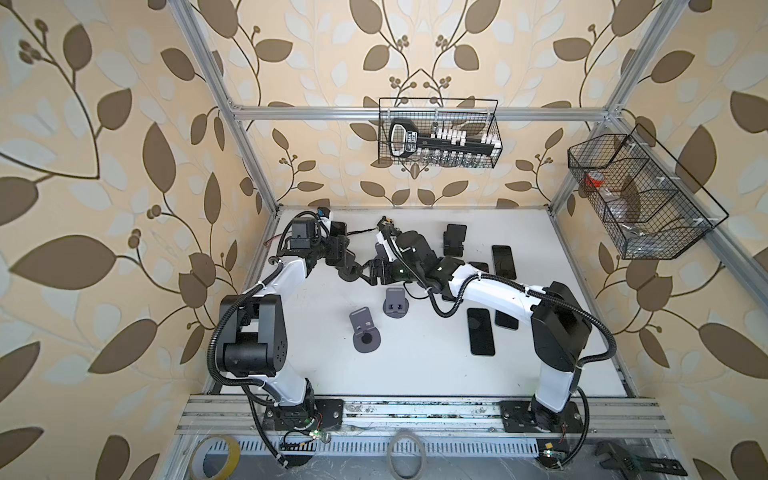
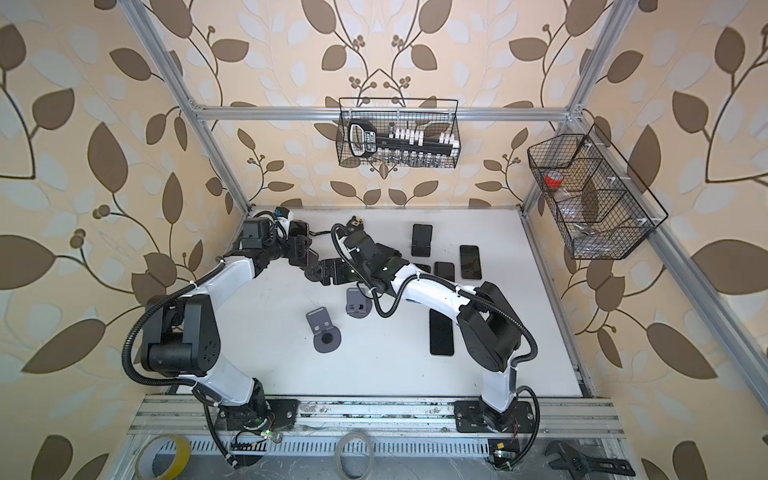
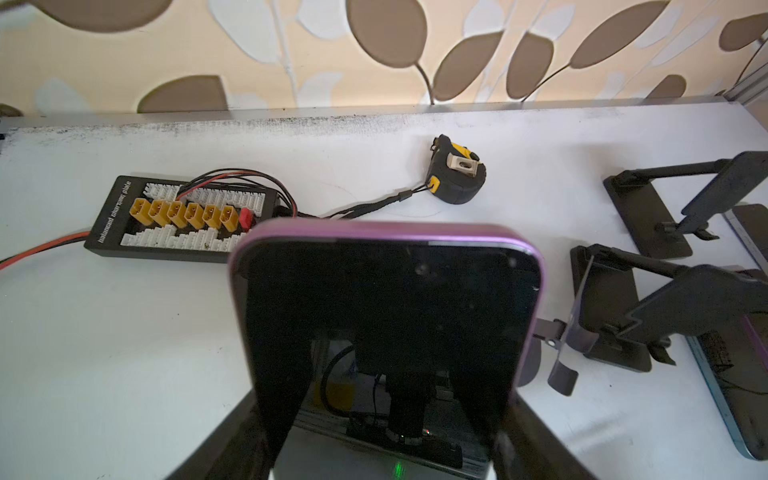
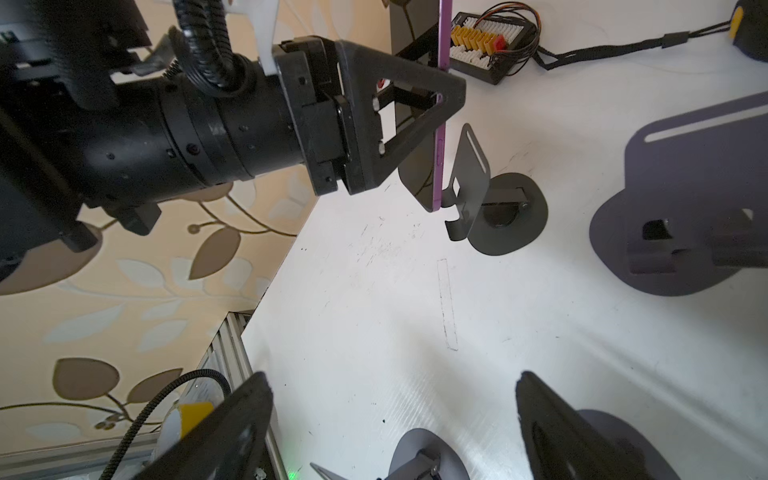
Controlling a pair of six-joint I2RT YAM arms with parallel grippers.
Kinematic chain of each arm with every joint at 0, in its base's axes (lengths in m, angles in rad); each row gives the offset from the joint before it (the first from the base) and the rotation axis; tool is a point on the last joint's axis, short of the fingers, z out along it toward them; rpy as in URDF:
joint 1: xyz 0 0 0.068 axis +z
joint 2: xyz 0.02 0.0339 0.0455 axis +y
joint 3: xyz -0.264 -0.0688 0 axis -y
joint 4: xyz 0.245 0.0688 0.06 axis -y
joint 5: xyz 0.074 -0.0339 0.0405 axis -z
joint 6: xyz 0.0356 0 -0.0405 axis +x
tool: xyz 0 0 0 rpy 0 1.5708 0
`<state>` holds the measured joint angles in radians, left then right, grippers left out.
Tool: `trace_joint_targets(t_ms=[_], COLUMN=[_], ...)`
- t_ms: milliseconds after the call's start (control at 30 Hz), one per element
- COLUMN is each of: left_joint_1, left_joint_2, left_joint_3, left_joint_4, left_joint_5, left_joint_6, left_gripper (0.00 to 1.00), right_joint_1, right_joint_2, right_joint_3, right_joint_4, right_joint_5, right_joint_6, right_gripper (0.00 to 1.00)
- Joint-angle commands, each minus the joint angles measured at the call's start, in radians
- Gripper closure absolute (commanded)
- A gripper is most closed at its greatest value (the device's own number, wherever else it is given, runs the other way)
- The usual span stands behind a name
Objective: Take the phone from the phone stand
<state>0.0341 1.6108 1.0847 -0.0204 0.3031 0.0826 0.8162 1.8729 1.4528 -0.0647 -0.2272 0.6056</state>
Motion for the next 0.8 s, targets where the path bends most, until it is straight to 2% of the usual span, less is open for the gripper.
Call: trace_joint_targets(t_ms=[0, 767], left_joint_1=[0.007, -0.004], left_joint_2=[-0.056, -0.068], left_joint_3=[0.031, 0.036], left_joint_4=[0.045, 0.039], left_joint_5=[-0.009, 0.005], left_joint_6=[-0.017, -0.063], left_gripper=[1.0, 1.0], right_joint_1=[0.008, 0.009], right_joint_2=[-0.022, -0.027], right_joint_3=[-0.003, 0.006], right_joint_4=[-0.004, 0.003], right_joint_5=[0.014, -0.009], right_joint_6=[-0.004, 0.014], right_gripper=[0.08, 0.08])
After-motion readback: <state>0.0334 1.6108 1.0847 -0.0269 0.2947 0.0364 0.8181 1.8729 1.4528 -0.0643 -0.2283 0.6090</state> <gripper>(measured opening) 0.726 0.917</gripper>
